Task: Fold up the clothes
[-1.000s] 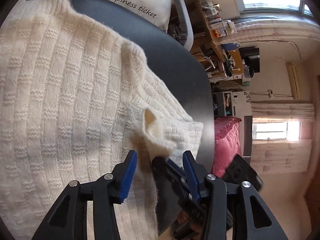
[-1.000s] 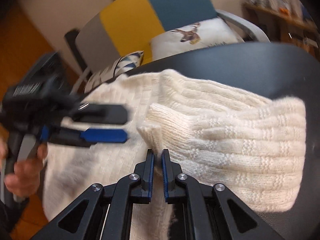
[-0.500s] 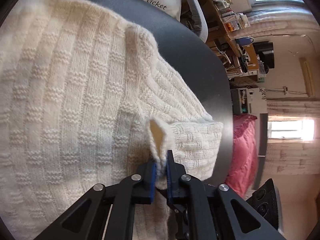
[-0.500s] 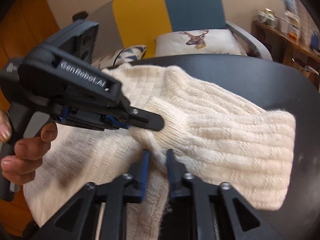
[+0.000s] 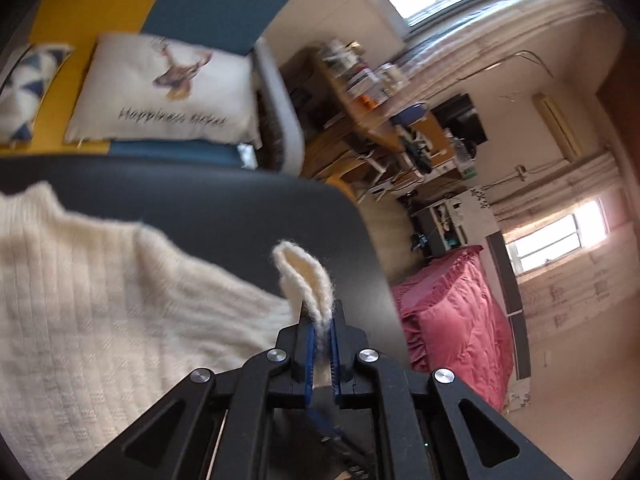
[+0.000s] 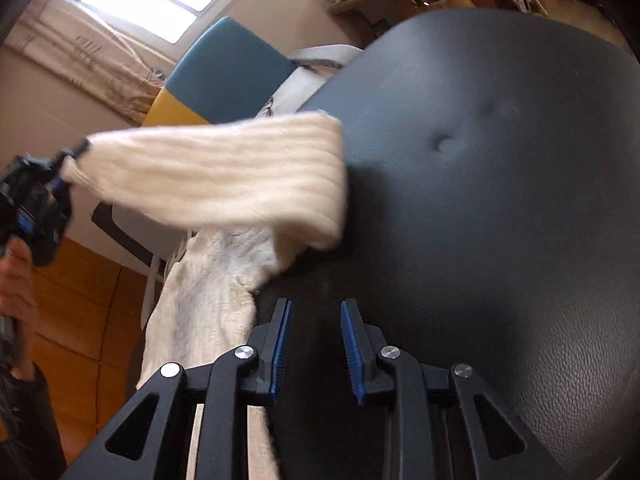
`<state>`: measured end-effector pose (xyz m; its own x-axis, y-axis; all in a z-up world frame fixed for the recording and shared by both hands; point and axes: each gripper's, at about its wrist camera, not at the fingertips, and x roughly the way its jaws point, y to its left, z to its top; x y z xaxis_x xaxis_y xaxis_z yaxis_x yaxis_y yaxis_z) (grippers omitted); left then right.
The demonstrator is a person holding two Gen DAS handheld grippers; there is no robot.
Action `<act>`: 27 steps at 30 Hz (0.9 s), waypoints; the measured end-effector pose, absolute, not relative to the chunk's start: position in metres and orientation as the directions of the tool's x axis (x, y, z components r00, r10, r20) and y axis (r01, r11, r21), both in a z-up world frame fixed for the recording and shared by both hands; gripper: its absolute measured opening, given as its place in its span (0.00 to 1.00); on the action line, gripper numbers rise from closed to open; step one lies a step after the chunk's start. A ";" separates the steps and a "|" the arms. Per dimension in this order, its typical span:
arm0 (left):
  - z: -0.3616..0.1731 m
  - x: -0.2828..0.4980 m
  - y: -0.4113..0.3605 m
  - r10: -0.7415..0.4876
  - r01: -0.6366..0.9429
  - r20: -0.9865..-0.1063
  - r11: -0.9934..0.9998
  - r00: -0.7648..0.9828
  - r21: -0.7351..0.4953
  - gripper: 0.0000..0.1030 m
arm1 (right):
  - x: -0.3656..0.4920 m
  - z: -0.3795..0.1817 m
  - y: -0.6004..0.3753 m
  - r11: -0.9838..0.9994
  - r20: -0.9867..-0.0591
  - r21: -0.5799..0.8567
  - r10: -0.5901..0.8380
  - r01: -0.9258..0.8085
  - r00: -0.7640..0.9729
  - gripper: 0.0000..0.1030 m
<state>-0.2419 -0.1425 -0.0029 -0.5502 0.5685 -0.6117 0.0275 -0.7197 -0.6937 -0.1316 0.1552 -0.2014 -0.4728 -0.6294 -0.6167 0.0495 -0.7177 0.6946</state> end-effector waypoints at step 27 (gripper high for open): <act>0.104 -0.237 -0.247 0.465 -0.008 -0.500 -0.738 -0.731 -0.674 0.06 | -0.190 -0.225 0.065 -0.569 -0.547 0.818 -0.724 -0.084 -0.420 0.26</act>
<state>-0.2369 -0.2469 0.1040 -0.7306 0.4648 -0.5002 -0.0079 -0.7382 -0.6745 -0.1897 0.0649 -0.2250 -0.4196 -0.7244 -0.5470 -0.0841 -0.5690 0.8180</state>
